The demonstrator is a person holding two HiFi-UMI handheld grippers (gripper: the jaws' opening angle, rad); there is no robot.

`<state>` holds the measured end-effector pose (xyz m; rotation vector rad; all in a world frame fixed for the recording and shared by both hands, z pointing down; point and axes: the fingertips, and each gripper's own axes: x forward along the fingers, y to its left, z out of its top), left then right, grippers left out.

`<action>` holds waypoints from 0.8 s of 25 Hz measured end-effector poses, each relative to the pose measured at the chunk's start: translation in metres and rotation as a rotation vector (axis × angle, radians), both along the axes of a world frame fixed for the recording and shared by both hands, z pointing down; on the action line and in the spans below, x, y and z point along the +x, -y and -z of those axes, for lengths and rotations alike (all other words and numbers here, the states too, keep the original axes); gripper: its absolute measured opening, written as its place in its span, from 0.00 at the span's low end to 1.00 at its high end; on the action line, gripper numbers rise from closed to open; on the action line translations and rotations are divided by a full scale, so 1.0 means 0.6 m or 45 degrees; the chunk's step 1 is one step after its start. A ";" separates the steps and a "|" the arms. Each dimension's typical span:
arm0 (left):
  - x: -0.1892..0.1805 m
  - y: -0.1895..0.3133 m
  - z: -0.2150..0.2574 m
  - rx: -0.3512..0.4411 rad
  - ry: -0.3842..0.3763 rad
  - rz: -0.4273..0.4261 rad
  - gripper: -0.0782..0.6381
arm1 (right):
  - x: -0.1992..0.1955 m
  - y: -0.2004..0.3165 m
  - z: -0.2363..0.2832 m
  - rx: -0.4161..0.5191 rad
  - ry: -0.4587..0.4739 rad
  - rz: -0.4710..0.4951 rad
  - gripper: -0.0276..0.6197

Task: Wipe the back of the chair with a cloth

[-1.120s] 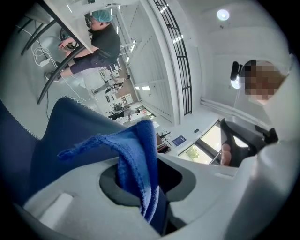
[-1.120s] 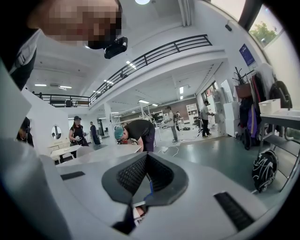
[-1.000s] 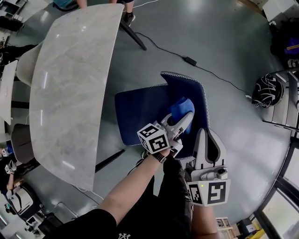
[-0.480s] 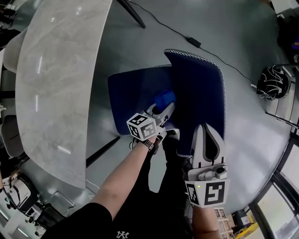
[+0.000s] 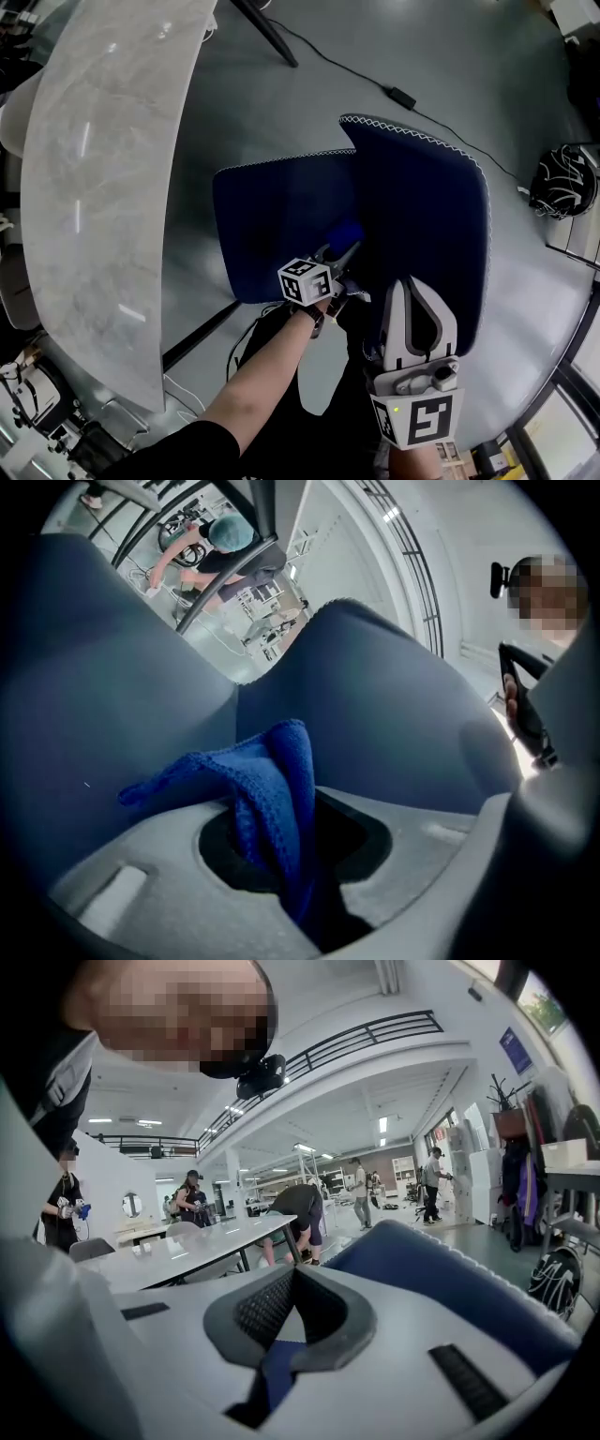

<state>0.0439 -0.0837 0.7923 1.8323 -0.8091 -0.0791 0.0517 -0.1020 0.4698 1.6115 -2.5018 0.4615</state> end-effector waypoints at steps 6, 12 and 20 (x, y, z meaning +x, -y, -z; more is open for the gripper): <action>0.021 0.005 -0.001 -0.096 -0.128 0.100 0.20 | 0.008 0.008 -0.007 0.001 0.017 -0.020 0.06; 0.026 0.000 0.036 -0.157 -0.252 0.209 0.20 | 0.029 -0.001 0.015 0.002 0.041 -0.058 0.06; 0.047 0.002 0.122 -0.143 -0.280 0.215 0.20 | 0.061 -0.021 0.067 -0.020 0.075 -0.106 0.06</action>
